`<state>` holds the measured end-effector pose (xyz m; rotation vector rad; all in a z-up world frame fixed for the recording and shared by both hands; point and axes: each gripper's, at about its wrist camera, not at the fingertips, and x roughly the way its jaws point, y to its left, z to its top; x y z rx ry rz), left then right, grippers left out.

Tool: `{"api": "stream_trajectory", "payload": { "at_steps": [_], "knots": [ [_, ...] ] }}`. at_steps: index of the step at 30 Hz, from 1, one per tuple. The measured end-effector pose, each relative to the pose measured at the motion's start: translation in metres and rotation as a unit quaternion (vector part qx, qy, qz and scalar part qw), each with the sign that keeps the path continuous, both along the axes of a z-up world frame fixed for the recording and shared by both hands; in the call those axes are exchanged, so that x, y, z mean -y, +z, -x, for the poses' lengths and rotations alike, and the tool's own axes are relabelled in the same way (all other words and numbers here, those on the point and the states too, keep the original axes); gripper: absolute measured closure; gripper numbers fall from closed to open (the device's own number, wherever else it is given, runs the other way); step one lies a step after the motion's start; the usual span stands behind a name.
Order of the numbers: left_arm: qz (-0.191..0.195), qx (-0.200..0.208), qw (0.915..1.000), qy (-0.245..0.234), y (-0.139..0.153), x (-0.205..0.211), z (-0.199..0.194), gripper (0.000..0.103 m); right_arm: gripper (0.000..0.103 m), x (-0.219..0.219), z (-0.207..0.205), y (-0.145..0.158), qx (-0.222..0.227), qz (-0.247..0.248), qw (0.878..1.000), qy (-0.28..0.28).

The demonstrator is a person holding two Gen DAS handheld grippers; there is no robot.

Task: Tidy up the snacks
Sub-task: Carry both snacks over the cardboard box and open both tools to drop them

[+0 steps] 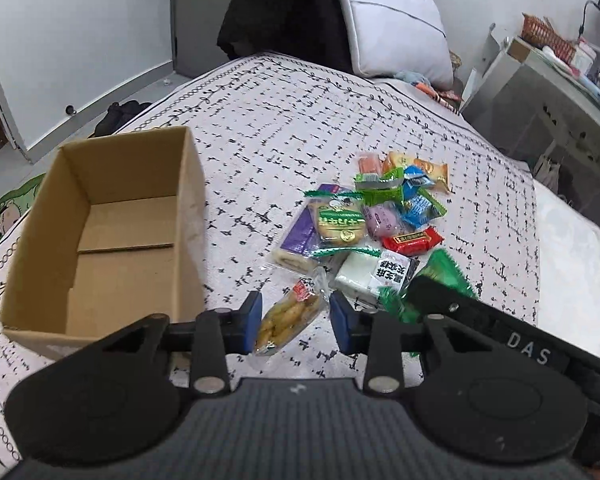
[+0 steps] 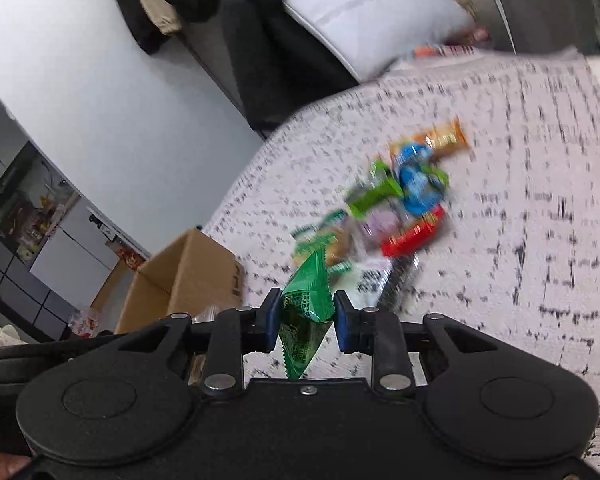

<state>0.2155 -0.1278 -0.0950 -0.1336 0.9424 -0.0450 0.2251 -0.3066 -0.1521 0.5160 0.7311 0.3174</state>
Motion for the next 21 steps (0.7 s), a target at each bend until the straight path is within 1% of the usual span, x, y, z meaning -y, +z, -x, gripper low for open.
{"api": "stream_trajectory", "payload": {
  "at_steps": [4,10,14,21],
  "knots": [
    [0.001,0.014,0.9999,0.006,0.012,-0.013,0.011,0.068,0.076,-0.010,0.010,0.015,0.034,0.007,0.999,-0.002],
    [0.011,0.032,0.9993,0.018,0.030,-0.033,0.027,0.068,0.076,-0.036,0.020,0.031,0.078,0.021,0.997,0.021],
    [0.014,0.040,0.9985,0.033,0.039,-0.049,0.034,0.069,0.076,-0.056,0.023,0.034,0.098,0.019,0.994,0.040],
    [0.008,0.051,0.9965,0.065,0.048,-0.081,0.040,0.069,0.076,-0.080,0.020,0.038,0.104,0.002,0.993,0.053]
  ]
}}
